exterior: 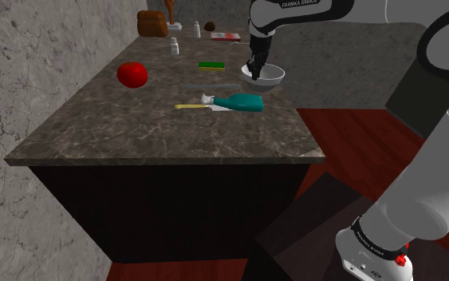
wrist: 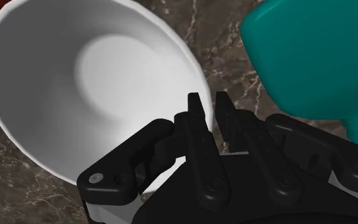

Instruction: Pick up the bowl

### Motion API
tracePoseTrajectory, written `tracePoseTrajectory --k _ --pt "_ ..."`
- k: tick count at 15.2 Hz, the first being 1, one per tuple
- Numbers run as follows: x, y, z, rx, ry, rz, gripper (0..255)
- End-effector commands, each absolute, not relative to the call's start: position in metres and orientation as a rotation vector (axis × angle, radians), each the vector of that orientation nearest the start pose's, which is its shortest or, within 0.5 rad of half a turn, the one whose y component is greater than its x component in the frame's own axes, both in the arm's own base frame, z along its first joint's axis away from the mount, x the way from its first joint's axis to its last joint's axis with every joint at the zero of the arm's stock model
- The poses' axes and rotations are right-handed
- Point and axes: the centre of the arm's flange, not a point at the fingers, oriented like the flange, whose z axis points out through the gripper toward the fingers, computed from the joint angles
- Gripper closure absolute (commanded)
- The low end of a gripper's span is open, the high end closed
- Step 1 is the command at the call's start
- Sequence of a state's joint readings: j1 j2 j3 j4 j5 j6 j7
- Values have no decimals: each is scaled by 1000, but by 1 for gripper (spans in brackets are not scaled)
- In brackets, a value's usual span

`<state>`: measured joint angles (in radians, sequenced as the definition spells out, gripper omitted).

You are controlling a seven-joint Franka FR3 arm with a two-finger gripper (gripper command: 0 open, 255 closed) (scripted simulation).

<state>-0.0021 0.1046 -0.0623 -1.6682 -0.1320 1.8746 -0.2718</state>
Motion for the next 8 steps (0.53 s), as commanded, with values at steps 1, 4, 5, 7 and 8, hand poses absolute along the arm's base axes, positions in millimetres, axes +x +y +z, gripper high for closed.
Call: tracePoseTrajectory --k 1,4,5,7,8 --pt "604 -48 544 -3265 -396 -127 255" --pt "604 -48 560 -3265 -396 -127 255" --pt "604 -48 566 -3265 -396 -127 255" --pt "604 -48 576 -3265 -396 -127 255" --pt "604 -48 581 -3265 -396 -127 255"
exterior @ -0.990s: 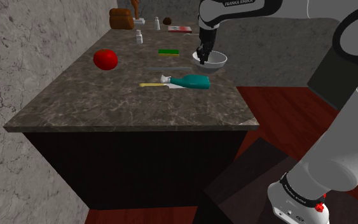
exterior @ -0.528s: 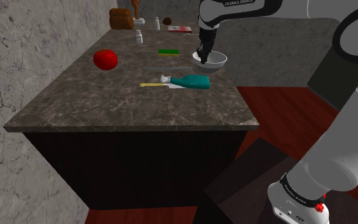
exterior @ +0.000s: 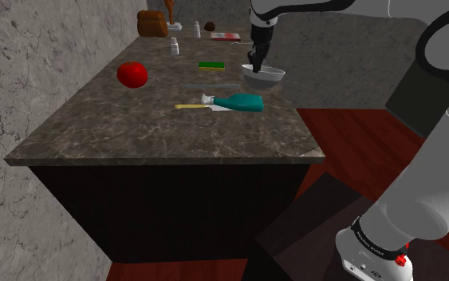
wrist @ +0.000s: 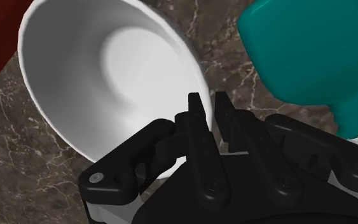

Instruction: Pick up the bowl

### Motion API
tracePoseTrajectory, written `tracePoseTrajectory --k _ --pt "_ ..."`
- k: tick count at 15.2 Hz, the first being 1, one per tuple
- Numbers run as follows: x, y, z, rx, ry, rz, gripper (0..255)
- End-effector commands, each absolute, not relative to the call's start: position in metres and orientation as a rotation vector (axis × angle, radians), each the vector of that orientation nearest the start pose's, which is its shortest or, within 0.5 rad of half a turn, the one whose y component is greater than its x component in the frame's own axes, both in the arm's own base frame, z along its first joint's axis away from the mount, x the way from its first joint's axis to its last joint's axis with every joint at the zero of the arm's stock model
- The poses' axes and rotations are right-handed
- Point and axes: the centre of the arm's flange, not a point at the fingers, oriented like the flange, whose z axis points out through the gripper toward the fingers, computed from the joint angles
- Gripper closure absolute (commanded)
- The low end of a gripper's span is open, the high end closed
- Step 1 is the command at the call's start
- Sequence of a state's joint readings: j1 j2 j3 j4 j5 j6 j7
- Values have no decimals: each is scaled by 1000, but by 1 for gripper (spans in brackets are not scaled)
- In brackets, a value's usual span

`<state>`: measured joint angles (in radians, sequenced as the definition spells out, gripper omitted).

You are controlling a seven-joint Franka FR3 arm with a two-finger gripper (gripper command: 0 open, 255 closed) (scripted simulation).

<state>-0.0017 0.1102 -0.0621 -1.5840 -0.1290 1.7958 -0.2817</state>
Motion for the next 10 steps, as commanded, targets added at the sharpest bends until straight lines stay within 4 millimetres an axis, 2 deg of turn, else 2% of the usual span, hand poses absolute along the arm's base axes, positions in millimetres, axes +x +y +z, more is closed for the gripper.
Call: tracePoseTrajectory --k 1,8,10 --pt "604 -48 587 -3265 -396 -127 255" --pt "604 -48 624 -3265 -396 -127 255" --pt "604 -48 624 -3265 -396 -127 255"
